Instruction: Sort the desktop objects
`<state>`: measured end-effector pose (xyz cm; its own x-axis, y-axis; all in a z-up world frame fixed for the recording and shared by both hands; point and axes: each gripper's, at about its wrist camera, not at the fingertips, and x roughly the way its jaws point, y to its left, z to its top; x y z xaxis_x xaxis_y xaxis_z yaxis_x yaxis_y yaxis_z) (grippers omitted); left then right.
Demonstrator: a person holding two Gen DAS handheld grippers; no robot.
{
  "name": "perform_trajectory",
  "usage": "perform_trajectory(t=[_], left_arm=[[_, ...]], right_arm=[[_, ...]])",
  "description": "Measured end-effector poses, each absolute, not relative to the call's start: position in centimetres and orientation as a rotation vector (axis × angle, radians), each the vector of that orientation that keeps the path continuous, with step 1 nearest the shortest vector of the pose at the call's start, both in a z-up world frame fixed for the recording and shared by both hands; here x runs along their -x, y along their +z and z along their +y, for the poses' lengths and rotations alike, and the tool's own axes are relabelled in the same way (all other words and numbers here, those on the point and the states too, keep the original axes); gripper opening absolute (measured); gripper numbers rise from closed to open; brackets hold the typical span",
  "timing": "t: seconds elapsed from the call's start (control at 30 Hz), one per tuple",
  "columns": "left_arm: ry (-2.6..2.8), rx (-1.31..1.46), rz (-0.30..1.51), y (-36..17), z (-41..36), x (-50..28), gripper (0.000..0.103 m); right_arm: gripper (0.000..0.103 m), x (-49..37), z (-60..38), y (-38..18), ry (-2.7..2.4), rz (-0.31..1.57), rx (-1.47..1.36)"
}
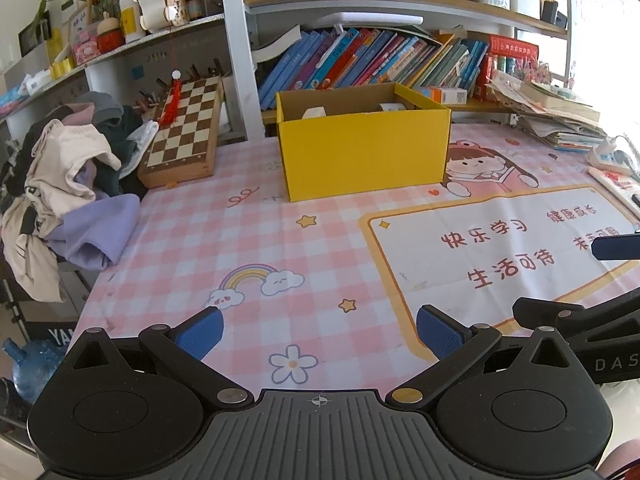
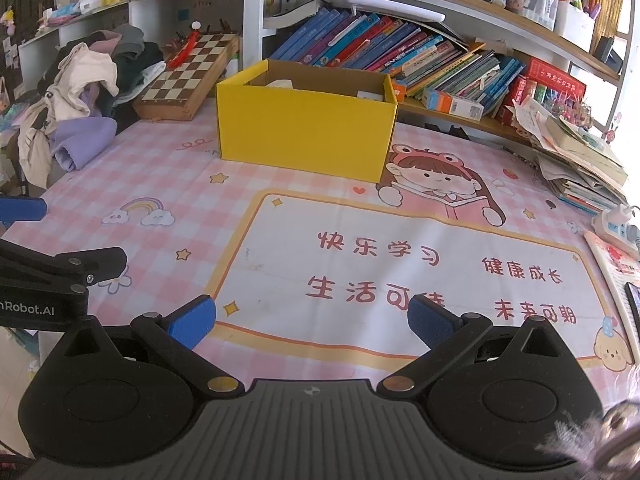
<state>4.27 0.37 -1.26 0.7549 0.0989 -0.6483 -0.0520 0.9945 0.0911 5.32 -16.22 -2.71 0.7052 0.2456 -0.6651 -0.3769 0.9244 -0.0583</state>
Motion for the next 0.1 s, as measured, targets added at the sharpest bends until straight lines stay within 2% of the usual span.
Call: perform_trajectory(t=[0.1], left_arm=[[0.081, -0.067, 0.713, -1.3, 0.39, -4.31, 0.103]], right_arm=[[0.103, -5.37, -16.16, -2.76, 0.347, 0.711, 0.197]])
